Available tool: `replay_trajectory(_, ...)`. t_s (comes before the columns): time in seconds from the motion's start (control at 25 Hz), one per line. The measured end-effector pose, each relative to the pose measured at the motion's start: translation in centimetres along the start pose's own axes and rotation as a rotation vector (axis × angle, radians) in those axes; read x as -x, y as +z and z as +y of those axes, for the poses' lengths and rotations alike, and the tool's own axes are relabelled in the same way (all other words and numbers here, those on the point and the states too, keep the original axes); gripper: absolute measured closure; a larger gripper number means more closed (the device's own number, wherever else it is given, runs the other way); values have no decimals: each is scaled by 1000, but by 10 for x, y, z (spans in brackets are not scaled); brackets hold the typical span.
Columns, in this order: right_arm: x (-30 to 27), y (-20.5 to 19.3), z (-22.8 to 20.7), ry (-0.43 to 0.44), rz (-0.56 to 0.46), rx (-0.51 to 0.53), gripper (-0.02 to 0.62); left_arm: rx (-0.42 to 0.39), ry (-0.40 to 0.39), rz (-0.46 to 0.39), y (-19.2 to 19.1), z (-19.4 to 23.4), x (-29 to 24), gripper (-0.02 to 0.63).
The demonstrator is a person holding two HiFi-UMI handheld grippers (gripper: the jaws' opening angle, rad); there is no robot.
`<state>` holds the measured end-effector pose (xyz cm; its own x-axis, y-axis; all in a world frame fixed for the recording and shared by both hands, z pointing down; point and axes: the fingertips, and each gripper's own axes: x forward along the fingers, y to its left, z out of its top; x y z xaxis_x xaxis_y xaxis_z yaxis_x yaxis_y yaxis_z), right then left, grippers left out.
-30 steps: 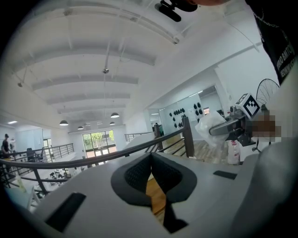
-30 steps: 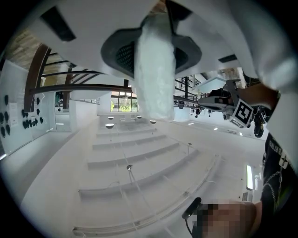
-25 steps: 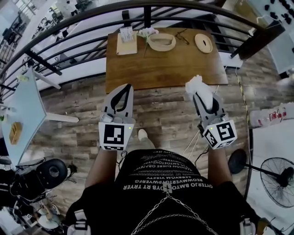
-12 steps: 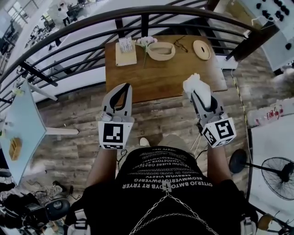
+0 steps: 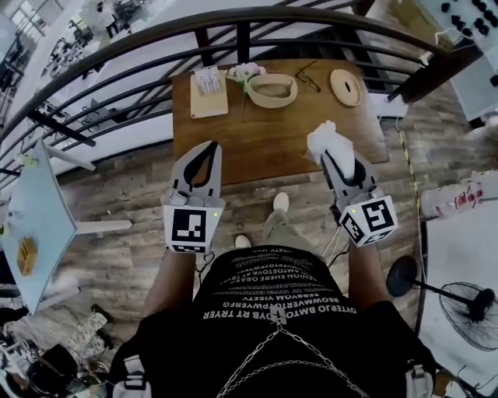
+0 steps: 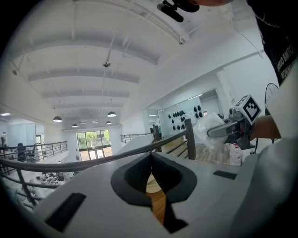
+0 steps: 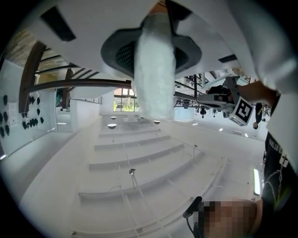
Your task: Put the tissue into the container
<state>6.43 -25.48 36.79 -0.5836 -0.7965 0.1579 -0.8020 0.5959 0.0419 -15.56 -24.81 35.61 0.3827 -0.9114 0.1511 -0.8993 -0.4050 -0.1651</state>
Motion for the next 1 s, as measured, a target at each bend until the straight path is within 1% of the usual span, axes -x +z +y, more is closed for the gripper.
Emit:
replay_trajectory(0.2,-27,-6,-25,32,0,-7,477,-11,1,-4,3,-3,-35,581)
replay_trajectory(0.44,-79,-22,-79,65,45,-39,477,7,12,45,-3,3,-99,581)
replay_trajectory(0.64,-124,-35,-110,102,81,-41,477,24,33,82,-11,17,-130,581)
replay_trajectory(0.84,-170,-62,-147,135,138,-40,477,35,51,110,-15,17,-161,581)
replay_trajectory(1.0,-210,-91,-165,161,198,-41,477,29,59,124,-18,23,-176,581)
